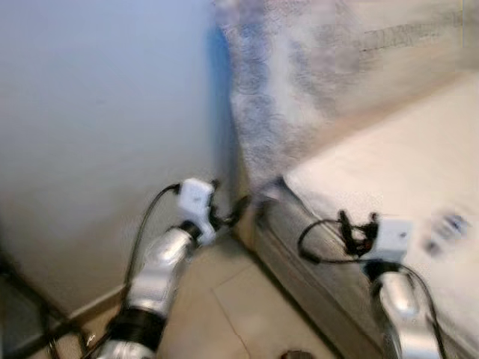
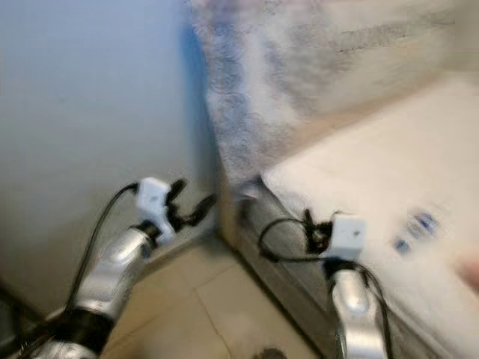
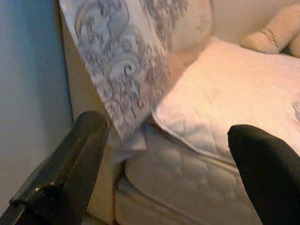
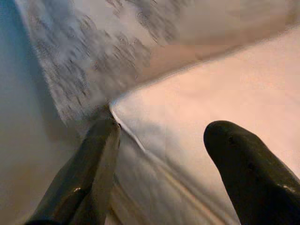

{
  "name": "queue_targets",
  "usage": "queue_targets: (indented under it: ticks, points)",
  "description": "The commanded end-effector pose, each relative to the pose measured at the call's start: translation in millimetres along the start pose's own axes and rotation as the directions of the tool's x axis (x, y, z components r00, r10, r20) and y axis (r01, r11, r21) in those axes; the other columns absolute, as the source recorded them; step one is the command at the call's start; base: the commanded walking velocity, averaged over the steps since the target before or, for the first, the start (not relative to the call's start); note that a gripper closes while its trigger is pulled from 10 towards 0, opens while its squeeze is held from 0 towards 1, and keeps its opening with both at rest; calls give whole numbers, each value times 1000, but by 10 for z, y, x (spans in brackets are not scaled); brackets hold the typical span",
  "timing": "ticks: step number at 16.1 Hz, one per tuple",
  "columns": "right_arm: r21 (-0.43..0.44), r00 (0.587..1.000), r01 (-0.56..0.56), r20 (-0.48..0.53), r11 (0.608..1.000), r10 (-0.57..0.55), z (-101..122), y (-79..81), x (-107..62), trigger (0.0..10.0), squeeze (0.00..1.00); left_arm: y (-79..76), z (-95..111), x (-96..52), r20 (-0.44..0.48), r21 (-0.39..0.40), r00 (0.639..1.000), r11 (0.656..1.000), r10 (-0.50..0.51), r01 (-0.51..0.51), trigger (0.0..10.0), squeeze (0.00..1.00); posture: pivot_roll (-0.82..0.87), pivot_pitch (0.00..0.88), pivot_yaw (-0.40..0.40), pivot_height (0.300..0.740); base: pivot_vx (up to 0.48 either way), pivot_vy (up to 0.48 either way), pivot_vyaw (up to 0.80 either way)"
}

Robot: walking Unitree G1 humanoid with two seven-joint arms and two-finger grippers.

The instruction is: Clean up the room

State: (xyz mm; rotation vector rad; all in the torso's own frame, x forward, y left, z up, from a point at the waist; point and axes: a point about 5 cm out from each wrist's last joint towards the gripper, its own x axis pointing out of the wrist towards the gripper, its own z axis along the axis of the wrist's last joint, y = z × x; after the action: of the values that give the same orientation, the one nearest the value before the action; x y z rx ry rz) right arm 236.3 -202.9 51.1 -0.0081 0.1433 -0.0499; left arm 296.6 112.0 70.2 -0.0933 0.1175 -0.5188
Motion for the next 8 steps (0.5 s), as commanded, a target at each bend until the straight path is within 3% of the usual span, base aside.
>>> queue_targets:
  ticks: [1, 5, 6, 7, 8]
  points:
    - [-1, 999, 7, 34, 1000, -7, 86, -43, 37, 10000, 0, -33, 39, 55, 4, 5, 1000, 1000, -5, 5, 10000, 0, -88, 0, 5, 740, 0, 480, -606]
    - [-27, 997, 49, 58, 998, -47, 116, -113, 59, 10000, 0, 34, 56, 76, 12, 39, 999, 998, 42, -42, 10000, 0, -86, 0, 0, 740, 0, 0, -605]
    - [-21, 993, 97, 73, 995, -95, 130, -177, 52, 10000, 290, 64, 87, 68, 45, 5, 997, 998, 67, -67, 10000, 1000, -85, 0, 1, 740, 0, 0, -575]
    - [-17, 990, 119, 82, 993, -117, 139, -203, 46, 10000, 1000, 77, 101, 64, 60, -13, 995, 997, 75, -74, 10000, 1000, -85, 0, 1, 740, 0, 0, -575]
    - [0, 975, 194, 114, 981, -193, 176, -304, 26, 10000, 1000, 113, 105, 79, 58, -39, 991, 992, 122, -120, 10000, 1000, -85, 0, 3, 740, 0, 0, -575]
